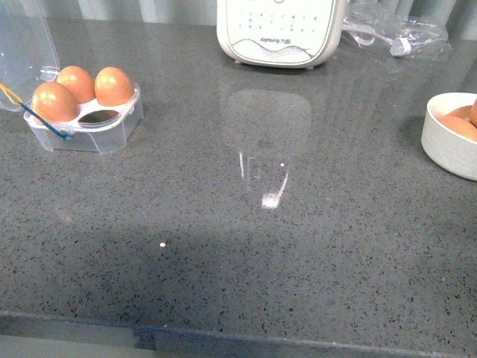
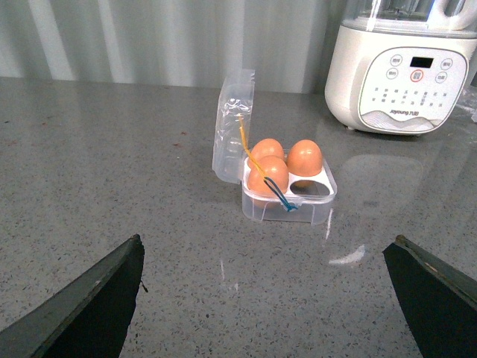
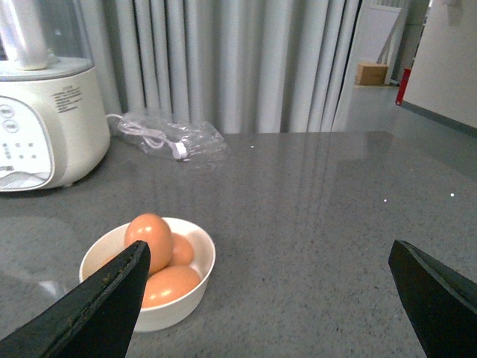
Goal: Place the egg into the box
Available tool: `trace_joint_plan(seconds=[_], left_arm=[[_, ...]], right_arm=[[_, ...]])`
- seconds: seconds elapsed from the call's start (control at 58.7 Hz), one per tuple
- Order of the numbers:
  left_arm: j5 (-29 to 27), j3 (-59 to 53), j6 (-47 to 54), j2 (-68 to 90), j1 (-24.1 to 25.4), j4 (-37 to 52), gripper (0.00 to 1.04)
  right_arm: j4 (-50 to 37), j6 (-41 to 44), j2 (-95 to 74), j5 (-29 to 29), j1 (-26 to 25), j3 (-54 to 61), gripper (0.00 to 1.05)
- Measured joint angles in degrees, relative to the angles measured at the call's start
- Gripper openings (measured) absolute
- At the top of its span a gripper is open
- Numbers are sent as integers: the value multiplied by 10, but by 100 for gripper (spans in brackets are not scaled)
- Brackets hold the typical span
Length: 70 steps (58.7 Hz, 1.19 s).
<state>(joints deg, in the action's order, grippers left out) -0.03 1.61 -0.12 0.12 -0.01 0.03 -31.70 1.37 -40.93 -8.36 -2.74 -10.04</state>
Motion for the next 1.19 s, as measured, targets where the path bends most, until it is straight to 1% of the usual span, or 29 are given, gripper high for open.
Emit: trace_joint_plan(seconds=[0.051, 0.119, 0.221, 0.256, 0.341, 0.46, 0.511, 0.579, 0.784, 0.988, 1.192], left_arm=[[0, 0, 0, 0, 0, 0, 98], [0, 0, 0, 0, 0, 0, 98], [0, 0, 0, 0, 0, 0, 98], [0, 0, 0, 0, 0, 0, 98], [0, 0, 0, 0, 0, 0, 98], [0, 0, 0, 0, 0, 0, 98], [0, 0, 0, 0, 0, 0, 98], [0, 0, 0, 0, 0, 0, 98], [0, 0, 0, 0, 0, 0, 98], [0, 0, 0, 0, 0, 0, 98], [0, 0, 0, 0, 0, 0, 98]], right_arm=[[-7, -7, -76, 22, -3, -42, 97], [-1, -17, -134, 37, -2, -83, 97], [41, -22, -215, 72, 3, -162, 97], [64, -22, -242, 92, 4, -194, 97], [95, -22, -282, 103, 8, -242, 97], [150, -19, -332, 134, 14, -308, 97], [164, -10, -353, 135, 17, -328, 97], [173, -2, -370, 138, 19, -340, 97], [206, 17, -432, 173, 17, -357, 97], [192, 15, -467, 205, 11, -350, 97], [176, 6, -487, 216, 2, -337, 97]])
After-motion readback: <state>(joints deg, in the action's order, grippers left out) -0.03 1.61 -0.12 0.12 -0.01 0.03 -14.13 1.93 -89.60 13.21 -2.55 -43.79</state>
